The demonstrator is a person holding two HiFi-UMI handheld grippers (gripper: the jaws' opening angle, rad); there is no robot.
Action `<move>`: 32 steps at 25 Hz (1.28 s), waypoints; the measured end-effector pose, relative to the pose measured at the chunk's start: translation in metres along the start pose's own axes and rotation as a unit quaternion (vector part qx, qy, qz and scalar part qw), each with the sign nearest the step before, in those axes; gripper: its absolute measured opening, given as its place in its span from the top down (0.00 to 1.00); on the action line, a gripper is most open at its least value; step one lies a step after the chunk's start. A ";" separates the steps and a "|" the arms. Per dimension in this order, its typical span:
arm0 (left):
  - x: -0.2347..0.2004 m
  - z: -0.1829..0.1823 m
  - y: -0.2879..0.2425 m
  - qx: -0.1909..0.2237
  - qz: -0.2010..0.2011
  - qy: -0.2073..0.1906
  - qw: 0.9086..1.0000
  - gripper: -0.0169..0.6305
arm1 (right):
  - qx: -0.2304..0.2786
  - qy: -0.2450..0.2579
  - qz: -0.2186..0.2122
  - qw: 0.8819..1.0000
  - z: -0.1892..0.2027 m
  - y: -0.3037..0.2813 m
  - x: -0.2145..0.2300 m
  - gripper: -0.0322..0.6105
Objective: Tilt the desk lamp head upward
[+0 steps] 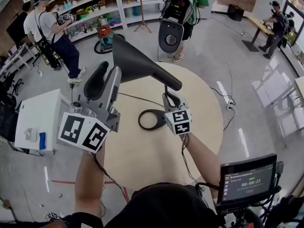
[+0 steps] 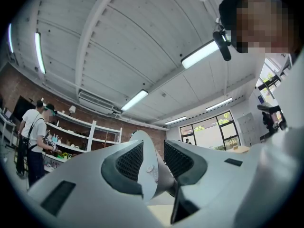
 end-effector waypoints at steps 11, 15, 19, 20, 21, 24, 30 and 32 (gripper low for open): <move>0.014 0.130 0.085 -0.133 -0.050 0.079 0.987 0.76 | -0.039 -0.019 -0.006 0.999 0.026 0.011 0.004 0.88; 0.037 0.199 0.114 -0.208 -0.037 0.123 0.970 0.76 | -0.066 -0.047 -0.020 0.997 0.045 0.030 -0.007 0.88; 0.073 0.242 0.141 -0.259 -0.014 0.173 0.950 0.76 | -0.082 -0.086 -0.050 0.992 0.061 0.072 -0.019 0.88; 0.085 0.250 0.147 -0.269 -0.008 0.180 0.946 0.76 | -0.085 -0.090 -0.058 0.991 0.065 0.088 -0.020 0.88; 0.096 0.257 0.154 -0.280 -0.003 0.187 0.942 0.76 | -0.088 -0.090 -0.065 0.990 0.067 0.104 -0.022 0.88; 0.120 0.269 0.175 -0.308 0.001 0.204 0.929 0.76 | -0.089 -0.089 -0.079 0.989 0.069 0.148 -0.030 0.89; 0.150 0.278 0.198 -0.338 0.016 0.225 0.914 0.76 | -0.093 -0.141 -0.083 0.982 0.076 0.199 -0.039 0.88; 0.156 0.276 0.200 -0.339 0.021 0.226 0.913 0.76 | -0.092 -0.149 -0.088 0.981 0.075 0.207 -0.044 0.88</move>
Point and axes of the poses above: the fingertips, and each gripper's own axes: y backward along the fingers, x to its right, z out of its underside, the point moved 4 cm from there along y, backward along the fingers, and after that the axes turned 7 degrees about -y, right-handed, at the moved point
